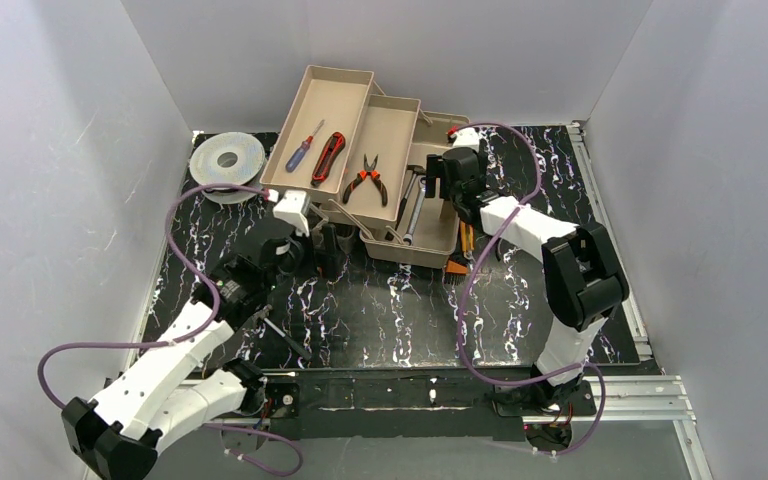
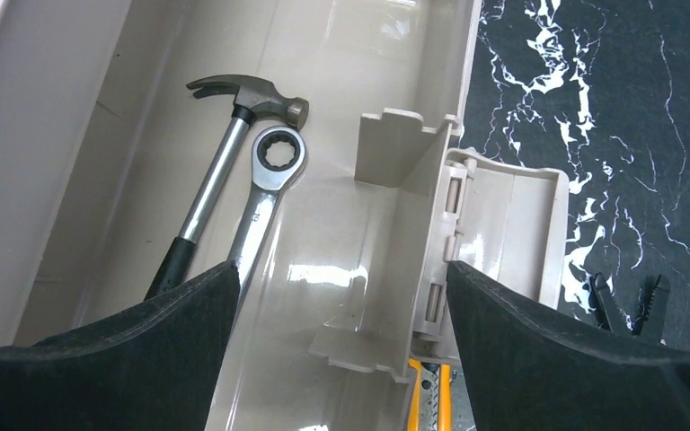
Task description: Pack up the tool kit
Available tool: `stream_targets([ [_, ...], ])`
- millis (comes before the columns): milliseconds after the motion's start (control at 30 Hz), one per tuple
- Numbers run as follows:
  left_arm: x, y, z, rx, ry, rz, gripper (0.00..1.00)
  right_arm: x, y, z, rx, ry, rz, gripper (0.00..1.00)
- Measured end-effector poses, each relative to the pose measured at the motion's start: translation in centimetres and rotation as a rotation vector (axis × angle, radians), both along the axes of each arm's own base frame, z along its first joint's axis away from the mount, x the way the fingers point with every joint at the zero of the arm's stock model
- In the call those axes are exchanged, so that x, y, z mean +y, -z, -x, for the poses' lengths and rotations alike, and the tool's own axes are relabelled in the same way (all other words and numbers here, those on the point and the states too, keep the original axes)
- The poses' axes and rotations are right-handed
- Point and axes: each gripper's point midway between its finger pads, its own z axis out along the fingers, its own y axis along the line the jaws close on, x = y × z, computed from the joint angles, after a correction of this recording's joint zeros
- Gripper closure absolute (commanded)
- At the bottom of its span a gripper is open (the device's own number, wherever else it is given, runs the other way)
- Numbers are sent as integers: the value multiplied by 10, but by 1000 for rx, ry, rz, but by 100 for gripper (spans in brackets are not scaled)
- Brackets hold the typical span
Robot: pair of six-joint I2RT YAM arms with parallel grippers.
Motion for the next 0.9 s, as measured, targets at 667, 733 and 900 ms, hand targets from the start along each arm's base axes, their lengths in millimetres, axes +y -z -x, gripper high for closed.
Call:
stream_targets([
  [667, -67, 144, 50, 328, 226, 0, 2, -67, -17, 97, 202, 24, -233, 19],
  [733, -73, 159, 45, 350, 224, -7, 2, -85, -3, 112, 238, 64, -236, 20],
  [900, -78, 181, 28, 351, 168, -25, 2, -128, 23, 124, 314, 193, -292, 25],
])
